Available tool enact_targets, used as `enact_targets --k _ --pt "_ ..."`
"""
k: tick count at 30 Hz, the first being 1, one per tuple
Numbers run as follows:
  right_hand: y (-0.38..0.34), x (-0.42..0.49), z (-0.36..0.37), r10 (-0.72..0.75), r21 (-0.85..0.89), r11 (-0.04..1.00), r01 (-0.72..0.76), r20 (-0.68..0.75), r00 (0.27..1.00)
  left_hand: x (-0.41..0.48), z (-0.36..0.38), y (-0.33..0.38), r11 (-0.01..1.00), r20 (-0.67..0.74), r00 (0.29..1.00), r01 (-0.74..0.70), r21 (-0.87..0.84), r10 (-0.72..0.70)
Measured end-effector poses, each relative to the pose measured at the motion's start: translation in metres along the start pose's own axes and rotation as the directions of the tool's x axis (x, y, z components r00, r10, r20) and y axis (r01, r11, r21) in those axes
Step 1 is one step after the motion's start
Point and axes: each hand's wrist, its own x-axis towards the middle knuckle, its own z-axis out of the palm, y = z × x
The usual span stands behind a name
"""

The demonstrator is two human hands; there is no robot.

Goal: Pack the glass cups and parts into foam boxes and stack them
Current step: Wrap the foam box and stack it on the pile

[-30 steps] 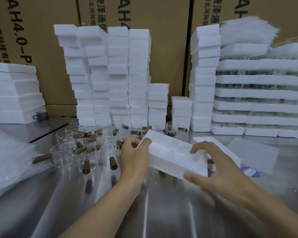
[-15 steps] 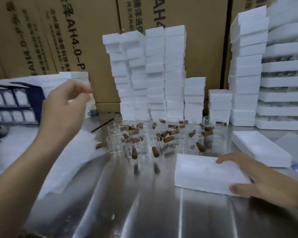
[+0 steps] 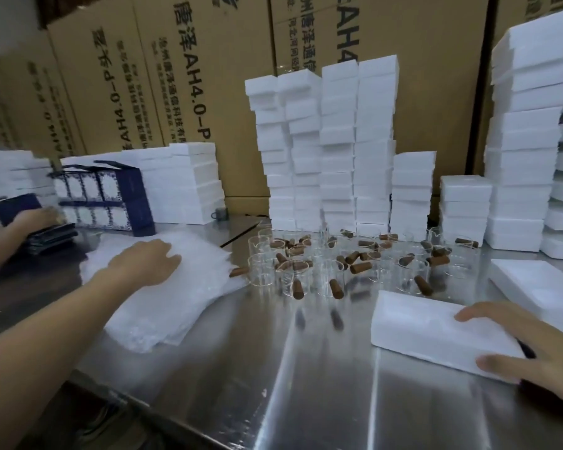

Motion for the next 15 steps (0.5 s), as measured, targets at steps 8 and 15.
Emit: enact_targets --k 8,15 --pt "-0.009 -0.001 0.001 -0.037 0.082 0.996 0.037 0.007 0.999 -0.011 -0.012 0.000 0.999 -0.339 0.940 0.029 -0.025 -0.036" --pt "-0.014 -0.003 -0.004 -0.036 0.085 0.996 0.035 0.010 0.999 -0.008 -0.028 -0.006 0.999 -0.091 0.995 0.039 0.007 -0.038"
